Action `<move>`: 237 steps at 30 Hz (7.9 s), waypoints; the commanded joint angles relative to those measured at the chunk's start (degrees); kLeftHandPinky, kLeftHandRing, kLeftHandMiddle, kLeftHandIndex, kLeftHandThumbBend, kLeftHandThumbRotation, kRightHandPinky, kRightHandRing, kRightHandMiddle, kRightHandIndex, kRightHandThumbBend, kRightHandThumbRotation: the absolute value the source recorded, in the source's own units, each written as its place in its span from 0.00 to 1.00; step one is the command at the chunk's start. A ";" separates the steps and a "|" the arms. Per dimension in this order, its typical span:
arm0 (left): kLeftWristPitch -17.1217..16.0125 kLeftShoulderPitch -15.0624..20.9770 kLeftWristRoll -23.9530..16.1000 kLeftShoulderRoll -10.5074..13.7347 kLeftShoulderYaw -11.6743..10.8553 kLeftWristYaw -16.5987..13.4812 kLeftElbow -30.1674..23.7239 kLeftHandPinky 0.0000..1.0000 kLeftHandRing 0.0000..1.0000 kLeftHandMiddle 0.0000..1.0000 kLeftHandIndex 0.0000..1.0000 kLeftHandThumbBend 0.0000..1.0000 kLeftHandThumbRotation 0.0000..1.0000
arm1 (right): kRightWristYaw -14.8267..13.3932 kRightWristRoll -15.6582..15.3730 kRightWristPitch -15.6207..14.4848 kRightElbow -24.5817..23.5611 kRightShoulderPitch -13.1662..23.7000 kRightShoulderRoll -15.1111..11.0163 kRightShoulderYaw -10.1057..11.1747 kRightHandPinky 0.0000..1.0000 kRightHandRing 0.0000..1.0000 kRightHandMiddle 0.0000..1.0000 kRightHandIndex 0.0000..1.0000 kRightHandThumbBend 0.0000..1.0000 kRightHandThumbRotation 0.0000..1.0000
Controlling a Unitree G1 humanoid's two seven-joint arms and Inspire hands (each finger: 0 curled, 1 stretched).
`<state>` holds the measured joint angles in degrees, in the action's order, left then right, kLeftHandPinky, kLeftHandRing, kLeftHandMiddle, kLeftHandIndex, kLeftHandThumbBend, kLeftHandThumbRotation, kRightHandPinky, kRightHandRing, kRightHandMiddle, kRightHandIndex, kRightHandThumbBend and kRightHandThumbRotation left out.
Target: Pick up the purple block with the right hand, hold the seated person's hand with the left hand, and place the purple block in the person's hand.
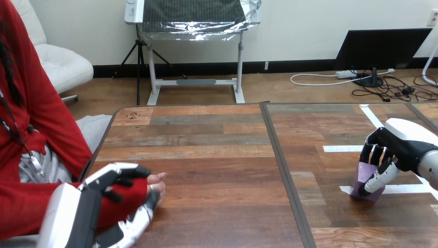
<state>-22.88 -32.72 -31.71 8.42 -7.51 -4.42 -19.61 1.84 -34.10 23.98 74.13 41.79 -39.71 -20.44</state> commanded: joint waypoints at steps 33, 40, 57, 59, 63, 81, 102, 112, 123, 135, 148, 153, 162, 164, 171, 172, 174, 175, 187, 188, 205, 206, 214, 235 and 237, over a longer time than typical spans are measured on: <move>13.15 1.57 -22.56 4.16 -4.11 -1.23 -12.53 0.61 0.72 0.75 0.74 1.00 0.09 | -1.66 3.79 1.86 -2.17 1.90 2.11 1.95 0.42 0.46 0.49 0.48 0.86 0.00; 14.01 2.16 -23.38 4.77 -3.94 -0.72 -12.21 0.61 0.72 0.76 0.74 1.00 0.09 | -1.07 3.96 1.57 -2.13 1.92 2.30 2.04 0.43 0.47 0.50 0.48 0.84 0.00; 14.25 5.46 -24.46 9.39 -3.22 -0.29 -7.56 0.64 0.73 0.76 0.76 1.00 0.12 | -2.04 3.63 2.20 -1.90 1.96 2.49 1.72 0.44 0.47 0.50 0.48 0.85 0.00; 13.86 6.05 -24.51 10.08 -3.08 -0.99 -6.56 0.64 0.73 0.76 0.75 1.00 0.12 | -2.02 3.51 1.99 -1.87 2.06 2.54 1.62 0.43 0.46 0.50 0.48 0.85 0.00; 14.00 7.06 -24.83 11.24 -2.70 -1.05 -5.22 0.64 0.73 0.76 0.75 1.00 0.13 | -2.03 3.26 1.83 -1.93 2.21 2.57 1.40 0.43 0.46 0.49 0.48 0.85 0.00; 14.77 12.54 -24.37 16.93 -0.64 1.05 1.18 0.67 0.75 0.77 0.75 1.00 0.14 | -1.15 3.71 1.64 -1.77 2.68 2.92 1.69 0.43 0.45 0.49 0.49 0.84 0.00; 14.73 20.09 -24.11 21.21 2.89 1.05 11.08 0.69 0.76 0.77 0.75 1.00 0.16 | -0.75 4.29 1.86 -1.87 2.69 2.93 2.18 0.43 0.45 0.49 0.48 0.83 0.00; 15.64 23.39 -24.38 22.48 4.82 1.18 15.20 0.70 0.76 0.77 0.74 1.00 0.16 | -1.01 3.97 2.15 -2.18 2.59 2.57 1.94 0.45 0.47 0.49 0.48 0.83 0.00; 16.85 26.44 -24.34 24.02 7.06 1.65 19.32 0.71 0.77 0.78 0.76 1.00 0.18 | -1.86 3.86 3.26 -2.49 2.27 2.33 1.94 0.45 0.46 0.49 0.47 0.84 0.00; 16.87 29.11 -23.47 25.17 9.20 1.82 22.93 0.72 0.77 0.78 0.76 1.00 0.17 | -1.44 4.12 3.59 -2.78 2.19 2.43 2.11 0.43 0.46 0.49 0.47 0.84 0.00; 19.51 31.65 -23.20 25.73 11.72 7.03 24.38 0.73 0.77 0.78 0.75 1.00 0.17 | -1.17 4.38 4.25 -3.12 1.99 2.38 2.29 0.44 0.45 0.48 0.47 0.84 0.00; 19.16 32.30 -21.68 25.81 12.28 7.06 25.13 0.72 0.76 0.76 0.74 1.00 0.15 | -1.25 4.33 3.87 -3.23 1.97 2.42 2.28 0.45 0.45 0.48 0.47 0.83 0.00; 19.05 32.99 -20.03 26.09 13.09 8.45 25.95 0.71 0.75 0.76 0.73 1.00 0.13 | -1.39 4.59 3.35 -3.36 1.79 2.60 2.54 0.45 0.45 0.48 0.48 0.83 0.00; 19.01 33.20 -19.60 26.01 13.27 8.59 26.26 0.71 0.74 0.75 0.73 1.00 0.13 | -1.35 4.62 3.14 -3.37 1.80 2.66 2.55 0.44 0.46 0.49 0.48 0.83 0.00; 19.52 33.59 -17.57 25.44 13.49 10.55 26.36 0.70 0.74 0.74 0.72 1.00 0.10 | -1.01 5.04 2.94 -3.48 1.73 2.73 2.66 0.45 0.47 0.50 0.49 0.82 0.00; 19.67 33.67 -17.30 25.36 13.52 10.88 26.43 0.70 0.74 0.74 0.72 1.00 0.10 | -0.99 5.06 2.90 -3.49 1.74 2.72 2.62 0.45 0.47 0.50 0.49 0.82 0.00; 20.43 33.78 -16.81 25.12 13.60 11.92 26.24 0.71 0.74 0.74 0.72 1.00 0.10 | -0.91 5.12 2.80 -3.50 1.76 2.70 2.50 0.45 0.47 0.50 0.49 0.82 0.00; 20.90 33.79 -16.62 25.01 13.64 12.46 26.03 0.71 0.74 0.74 0.72 1.00 0.10 | -0.87 5.16 2.77 -3.51 1.76 2.69 2.44 0.45 0.47 0.50 0.49 0.82 0.00; 22.51 34.26 -15.81 24.89 14.91 14.05 25.99 0.61 0.69 0.72 0.69 0.98 0.07 | -1.05 5.18 2.83 -3.82 1.67 2.52 2.14 0.46 0.48 0.50 0.49 0.82 0.00; 22.48 34.29 -15.74 24.92 14.97 14.01 26.05 0.60 0.69 0.71 0.69 0.97 0.07 | -1.04 5.19 2.83 -3.83 1.67 2.51 2.14 0.46 0.48 0.50 0.49 0.82 0.00; 23.56 35.20 -15.04 24.40 16.59 15.01 27.53 0.45 0.56 0.60 0.59 0.93 0.01 | -1.04 5.56 2.91 -3.78 1.60 2.64 2.24 0.45 0.48 0.50 0.49 0.82 0.00; 23.52 35.24 -14.95 24.37 16.63 14.96 27.65 0.44 0.55 0.59 0.58 0.93 0.01 | -1.03 5.57 2.86 -3.77 1.61 2.66 2.23 0.45 0.48 0.50 0.49 0.82 0.00; 23.96 35.42 -14.91 24.04 17.22 14.70 28.29 0.39 0.48 0.54 0.53 0.89 0.00 | -0.75 5.55 3.02 -3.76 1.66 2.65 2.10 0.45 0.48 0.50 0.49 0.80 0.00; 22.74 35.55 -9.91 22.47 17.14 10.15 31.16 0.27 0.33 0.42 0.43 0.85 0.00 | -1.23 5.37 2.95 -3.71 1.59 2.72 1.74 0.45 0.47 0.50 0.50 0.80 0.00; 22.74 35.46 -9.43 22.42 17.11 9.97 31.07 0.26 0.32 0.41 0.42 0.84 0.00 | -1.47 5.14 2.78 -3.79 1.61 2.73 1.57 0.45 0.47 0.50 0.50 0.80 0.00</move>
<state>0.61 2.00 -42.30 32.77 7.72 6.03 10.38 1.61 -29.40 26.51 72.56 41.08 -37.95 -19.75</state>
